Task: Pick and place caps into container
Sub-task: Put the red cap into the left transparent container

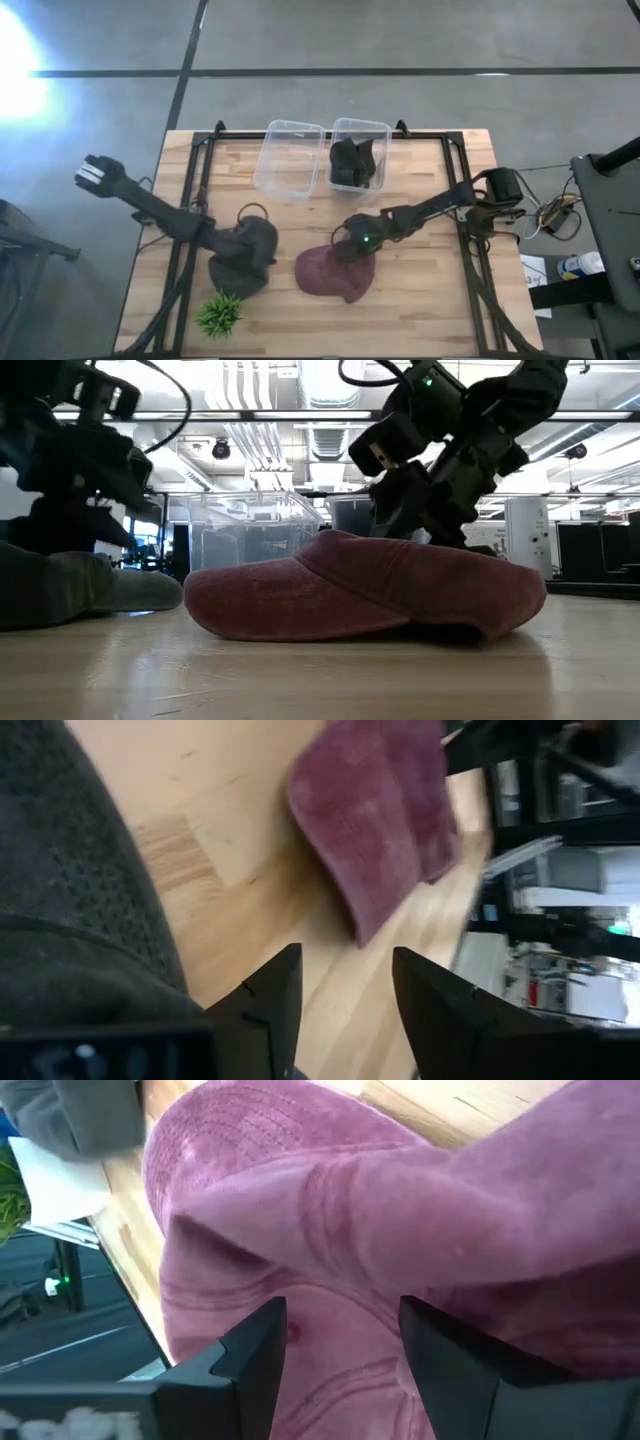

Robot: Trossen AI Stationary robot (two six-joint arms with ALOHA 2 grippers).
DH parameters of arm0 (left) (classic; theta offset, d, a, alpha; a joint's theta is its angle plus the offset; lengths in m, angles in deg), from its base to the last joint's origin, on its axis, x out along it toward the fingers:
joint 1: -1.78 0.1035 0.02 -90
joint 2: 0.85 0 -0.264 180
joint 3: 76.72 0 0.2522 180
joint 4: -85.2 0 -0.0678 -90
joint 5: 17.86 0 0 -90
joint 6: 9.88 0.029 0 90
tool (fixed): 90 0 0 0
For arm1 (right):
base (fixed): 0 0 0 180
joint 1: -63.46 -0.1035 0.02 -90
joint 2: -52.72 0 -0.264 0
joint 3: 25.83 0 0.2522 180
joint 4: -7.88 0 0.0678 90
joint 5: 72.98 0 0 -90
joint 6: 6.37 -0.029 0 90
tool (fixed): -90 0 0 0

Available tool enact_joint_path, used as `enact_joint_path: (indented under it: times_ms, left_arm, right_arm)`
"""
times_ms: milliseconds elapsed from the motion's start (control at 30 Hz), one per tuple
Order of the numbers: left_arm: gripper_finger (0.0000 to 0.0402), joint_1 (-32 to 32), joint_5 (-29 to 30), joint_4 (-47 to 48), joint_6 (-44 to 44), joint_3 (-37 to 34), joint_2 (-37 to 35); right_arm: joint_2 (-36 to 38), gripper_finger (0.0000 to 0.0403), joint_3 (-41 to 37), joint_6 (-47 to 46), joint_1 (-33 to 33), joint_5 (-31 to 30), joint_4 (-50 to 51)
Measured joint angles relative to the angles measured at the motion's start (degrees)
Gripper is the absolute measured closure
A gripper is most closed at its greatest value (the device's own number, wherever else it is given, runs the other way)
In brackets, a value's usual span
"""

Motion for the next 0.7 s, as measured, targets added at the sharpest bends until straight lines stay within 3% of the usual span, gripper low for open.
enact_joint_path:
  times_ms: [333,533,700]
  left_arm:
    - [0.023,0.0,0.0,-0.6,0.8,13.7,18.3]
    - [0.023,0.0,0.4,10.6,2.0,21.8,18.9]
    - [0.023,0.0,4.6,17.0,5.7,28.2,17.3]
  right_arm:
    - [-2.1,0.0211,0.0,-4.3,-2.0,-0.2,-0.4]
    - [-2.1,0.0211,0.0,-4.9,-3.3,-2.2,-0.3]
    - [-2.1,0.0211,-0.1,-4.8,-3.5,-3.2,-0.7]
